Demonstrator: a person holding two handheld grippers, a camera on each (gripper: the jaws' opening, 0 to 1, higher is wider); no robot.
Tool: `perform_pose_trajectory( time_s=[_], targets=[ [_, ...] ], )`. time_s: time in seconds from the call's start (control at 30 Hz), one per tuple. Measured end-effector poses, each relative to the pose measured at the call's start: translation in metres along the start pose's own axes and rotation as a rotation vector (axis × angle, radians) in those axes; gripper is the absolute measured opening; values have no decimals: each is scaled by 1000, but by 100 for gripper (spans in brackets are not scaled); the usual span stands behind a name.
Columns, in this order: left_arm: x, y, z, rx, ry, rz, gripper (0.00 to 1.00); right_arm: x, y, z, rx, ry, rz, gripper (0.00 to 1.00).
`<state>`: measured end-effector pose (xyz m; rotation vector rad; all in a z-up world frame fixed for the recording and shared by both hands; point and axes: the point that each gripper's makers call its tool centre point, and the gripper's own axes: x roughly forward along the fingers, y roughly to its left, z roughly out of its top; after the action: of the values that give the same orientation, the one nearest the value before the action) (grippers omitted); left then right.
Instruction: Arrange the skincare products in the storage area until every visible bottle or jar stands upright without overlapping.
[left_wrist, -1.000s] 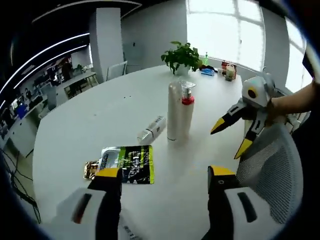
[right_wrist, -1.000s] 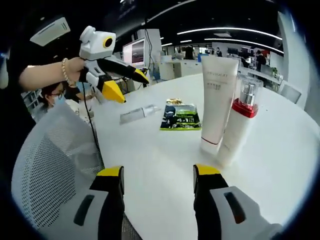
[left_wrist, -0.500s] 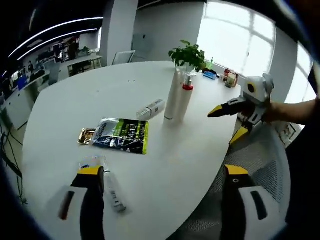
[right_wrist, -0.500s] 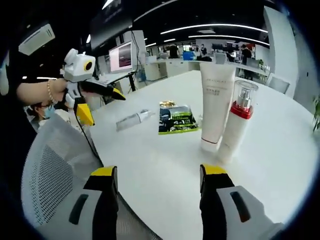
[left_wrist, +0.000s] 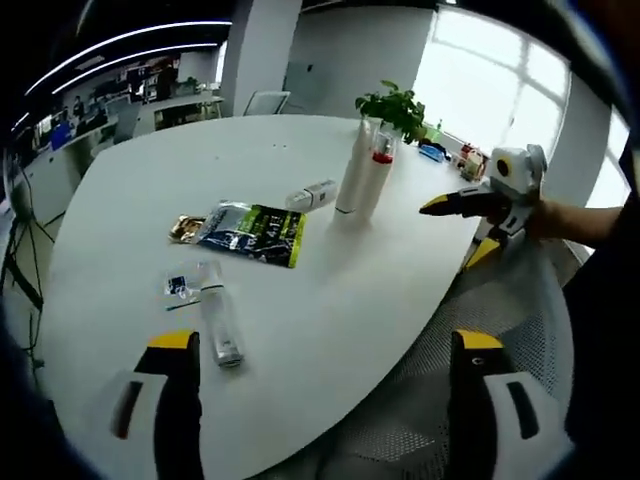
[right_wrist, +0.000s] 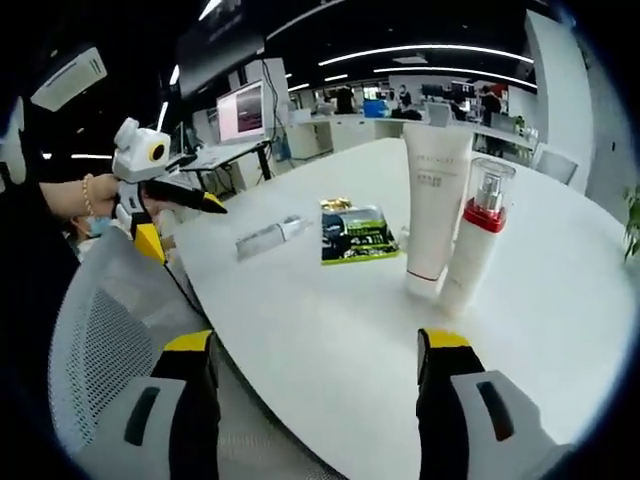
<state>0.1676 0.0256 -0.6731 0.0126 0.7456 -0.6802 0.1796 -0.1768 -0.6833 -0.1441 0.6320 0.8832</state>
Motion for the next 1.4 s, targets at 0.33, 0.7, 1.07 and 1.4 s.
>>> perform_pose_trajectory(
  time_s=[0.33,0.7,1.07,1.4],
  targets=[
    [-8,-3,8,-63,-64,55,99,-10,-13,0,-22,-34,1,98],
    [-11,-15,4,-34,-38,115,99,-19,-47,-6,-46,12,-12,99],
    [-12,-5,-1,-66,-49,144,99,-25,-100,-14,-127,108,-37,99],
    [-13,-3,-2,-71,-50,165,98,-28,-141,-2,-205,168,-84,99]
  ],
)
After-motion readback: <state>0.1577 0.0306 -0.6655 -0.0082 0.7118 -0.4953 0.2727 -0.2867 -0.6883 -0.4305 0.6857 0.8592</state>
